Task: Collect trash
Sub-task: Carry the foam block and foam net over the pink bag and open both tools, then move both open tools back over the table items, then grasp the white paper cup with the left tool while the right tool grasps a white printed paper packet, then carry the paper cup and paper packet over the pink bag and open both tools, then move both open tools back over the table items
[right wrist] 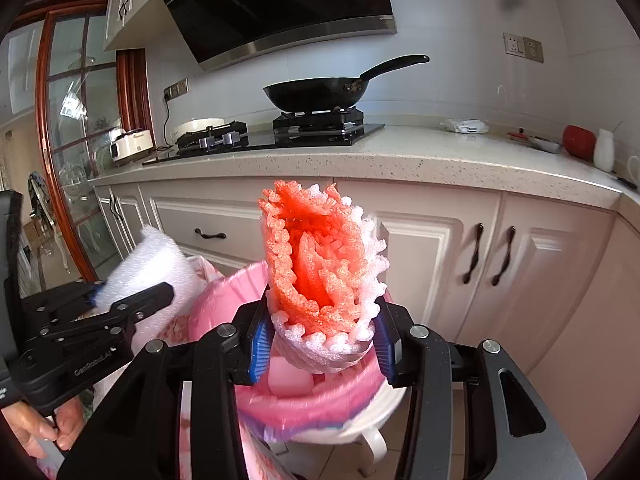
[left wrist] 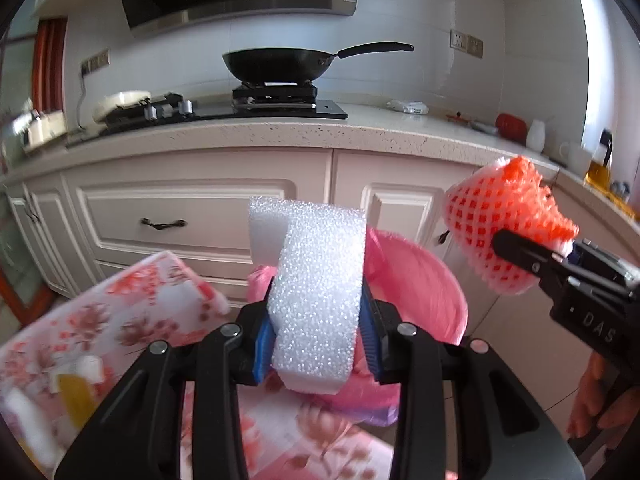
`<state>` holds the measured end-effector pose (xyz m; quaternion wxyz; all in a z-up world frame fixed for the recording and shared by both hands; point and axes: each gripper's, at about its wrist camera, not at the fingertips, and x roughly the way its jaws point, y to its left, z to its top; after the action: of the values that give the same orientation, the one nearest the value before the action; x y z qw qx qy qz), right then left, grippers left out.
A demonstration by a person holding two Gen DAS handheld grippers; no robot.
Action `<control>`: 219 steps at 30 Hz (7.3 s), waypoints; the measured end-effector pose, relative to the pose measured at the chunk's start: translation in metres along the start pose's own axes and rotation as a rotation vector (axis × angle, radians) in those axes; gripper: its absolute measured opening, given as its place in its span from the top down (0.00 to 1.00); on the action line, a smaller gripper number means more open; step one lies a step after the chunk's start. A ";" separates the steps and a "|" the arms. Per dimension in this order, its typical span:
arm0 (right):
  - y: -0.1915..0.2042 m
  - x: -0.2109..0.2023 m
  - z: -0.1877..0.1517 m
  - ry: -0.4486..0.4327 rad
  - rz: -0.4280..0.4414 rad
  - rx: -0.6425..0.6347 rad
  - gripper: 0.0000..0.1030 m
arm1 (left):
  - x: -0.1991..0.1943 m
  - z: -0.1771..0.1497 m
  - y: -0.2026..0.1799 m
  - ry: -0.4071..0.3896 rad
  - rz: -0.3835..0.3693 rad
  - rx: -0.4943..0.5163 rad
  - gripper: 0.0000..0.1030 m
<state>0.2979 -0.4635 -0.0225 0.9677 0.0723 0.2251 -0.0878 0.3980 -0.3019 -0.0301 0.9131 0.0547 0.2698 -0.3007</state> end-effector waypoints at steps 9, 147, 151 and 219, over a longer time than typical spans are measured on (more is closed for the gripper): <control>-0.010 0.045 -0.018 0.069 -0.040 -0.001 0.40 | 0.045 -0.001 0.012 -0.006 -0.030 -0.006 0.42; 0.213 -0.105 -0.125 0.116 0.383 -0.080 0.79 | -0.235 -0.189 0.132 -0.073 0.301 -0.107 0.50; 0.201 -0.111 -0.122 0.102 0.365 -0.059 0.79 | -0.242 -0.184 0.114 -0.094 0.275 -0.089 0.50; 0.036 -0.031 -0.053 -0.007 0.067 0.078 0.53 | -0.071 -0.048 0.065 -0.133 0.137 -0.095 0.09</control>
<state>0.2549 -0.4145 -0.0523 0.9673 0.1171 0.2157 -0.0641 0.3660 -0.1994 -0.0378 0.9489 0.0095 0.2183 -0.2275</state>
